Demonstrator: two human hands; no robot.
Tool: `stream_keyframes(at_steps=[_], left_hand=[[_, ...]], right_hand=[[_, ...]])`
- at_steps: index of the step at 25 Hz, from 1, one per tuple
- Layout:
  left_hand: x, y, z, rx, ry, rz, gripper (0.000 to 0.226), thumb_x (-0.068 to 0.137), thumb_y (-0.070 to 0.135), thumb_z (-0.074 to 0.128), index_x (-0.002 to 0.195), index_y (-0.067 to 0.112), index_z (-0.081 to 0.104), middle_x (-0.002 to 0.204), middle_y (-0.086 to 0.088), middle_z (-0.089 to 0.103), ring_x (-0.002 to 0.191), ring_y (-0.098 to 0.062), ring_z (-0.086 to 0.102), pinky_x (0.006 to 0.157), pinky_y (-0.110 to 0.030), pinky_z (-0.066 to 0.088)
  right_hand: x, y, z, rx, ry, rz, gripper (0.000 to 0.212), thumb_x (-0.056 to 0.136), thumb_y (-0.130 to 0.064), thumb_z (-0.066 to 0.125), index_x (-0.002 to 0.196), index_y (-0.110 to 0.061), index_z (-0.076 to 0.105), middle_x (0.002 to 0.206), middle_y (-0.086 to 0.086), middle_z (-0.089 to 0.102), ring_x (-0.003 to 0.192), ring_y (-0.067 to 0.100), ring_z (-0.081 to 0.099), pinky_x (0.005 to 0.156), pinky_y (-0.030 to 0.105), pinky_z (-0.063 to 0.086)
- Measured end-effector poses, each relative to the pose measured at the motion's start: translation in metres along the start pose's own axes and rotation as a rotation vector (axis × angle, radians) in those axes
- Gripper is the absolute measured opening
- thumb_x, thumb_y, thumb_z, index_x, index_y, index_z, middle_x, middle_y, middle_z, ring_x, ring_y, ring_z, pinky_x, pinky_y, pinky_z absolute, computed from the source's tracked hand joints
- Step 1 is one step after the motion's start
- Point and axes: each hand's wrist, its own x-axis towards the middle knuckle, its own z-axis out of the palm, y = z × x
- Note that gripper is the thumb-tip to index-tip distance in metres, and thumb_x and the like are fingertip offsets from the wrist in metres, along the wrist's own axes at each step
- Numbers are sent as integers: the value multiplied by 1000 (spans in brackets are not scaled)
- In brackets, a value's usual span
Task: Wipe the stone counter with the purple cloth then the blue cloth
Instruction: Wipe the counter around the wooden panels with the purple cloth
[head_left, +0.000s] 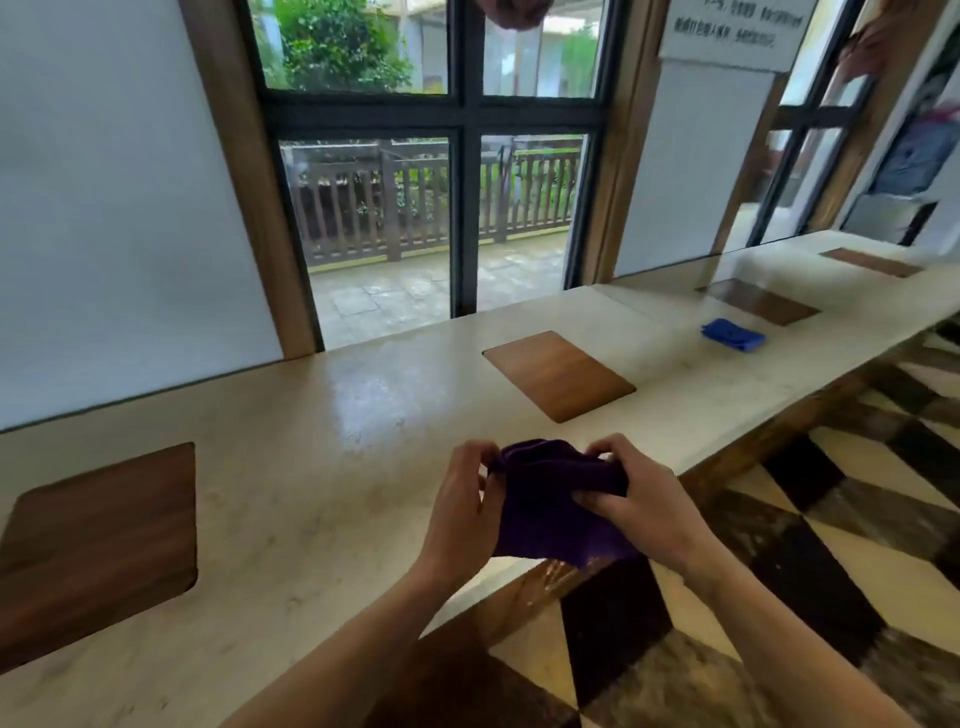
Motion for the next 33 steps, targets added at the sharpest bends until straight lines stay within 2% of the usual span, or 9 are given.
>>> stream_keyframes(at_steps=[3, 6, 10, 12, 14, 19, 22, 26, 33], left_hand=[[22, 35, 60, -69, -80, 9, 16, 104, 12, 41, 110, 26, 47, 109, 7, 59, 93, -13, 62, 74, -33, 59], [45, 66, 124, -138, -146, 52, 19, 104, 13, 42, 110, 31, 47, 112, 6, 60, 93, -15, 63, 72, -33, 60], [71, 101, 211, -197, -262, 58, 35, 103, 13, 45, 102, 48, 44, 110, 10, 58, 90, -16, 63, 67, -33, 59], [82, 112, 250, -235, -319, 29, 36, 101, 11, 45, 101, 47, 45, 109, 6, 60, 88, -18, 65, 65, -37, 61], [94, 119, 280, -250, -352, 18, 35, 101, 10, 45, 101, 46, 45, 109, 1, 61, 88, -19, 66, 64, -38, 61], [141, 109, 338, -236, -382, -11, 34, 101, 13, 44, 101, 47, 45, 108, 4, 62, 92, -19, 65, 68, -39, 61], [180, 97, 374, -256, -414, -34, 32, 101, 12, 44, 101, 44, 46, 108, 6, 62, 92, -18, 65, 65, -30, 58], [242, 84, 422, -299, -481, -59, 34, 102, 14, 44, 98, 48, 47, 109, 4, 64, 91, -19, 65, 63, -26, 55], [330, 82, 514, -362, -574, -49, 25, 103, 12, 42, 105, 36, 49, 109, 3, 62, 86, -16, 66, 63, -26, 57]], right_hand=[[-11, 32, -61, -40, 123, 10, 39, 88, -30, 72, 119, -35, 50, 101, -22, 60, 95, 0, 60, 77, 19, 53], [-18, 70, -121, -77, 200, 42, 38, 88, -32, 70, 119, -40, 48, 99, -29, 55, 93, -7, 55, 75, 13, 45], [-32, 129, -185, -108, 288, 98, 38, 91, -31, 67, 125, -36, 51, 106, -27, 56, 99, -4, 56, 87, 25, 51], [-36, 158, -208, -100, 317, 139, 38, 92, -31, 65, 127, -37, 51, 111, -23, 58, 103, 1, 57, 91, 33, 53], [-31, 181, -226, -112, 342, 155, 36, 92, -31, 64, 124, -39, 51, 109, -24, 57, 102, 0, 57, 91, 34, 53], [7, 230, -254, -144, 389, 160, 33, 91, -34, 65, 120, -43, 52, 108, -26, 57, 101, -2, 55, 88, 23, 46], [43, 259, -267, -125, 412, 202, 33, 91, -34, 65, 122, -40, 54, 106, -27, 58, 98, -6, 55, 81, 17, 43], [97, 291, -294, -108, 417, 255, 33, 93, -30, 63, 124, -39, 55, 109, -22, 60, 102, -1, 58, 87, 25, 50], [168, 350, -349, -119, 501, 371, 28, 94, -31, 60, 120, -41, 56, 108, -21, 61, 101, 1, 59, 91, 33, 53]])
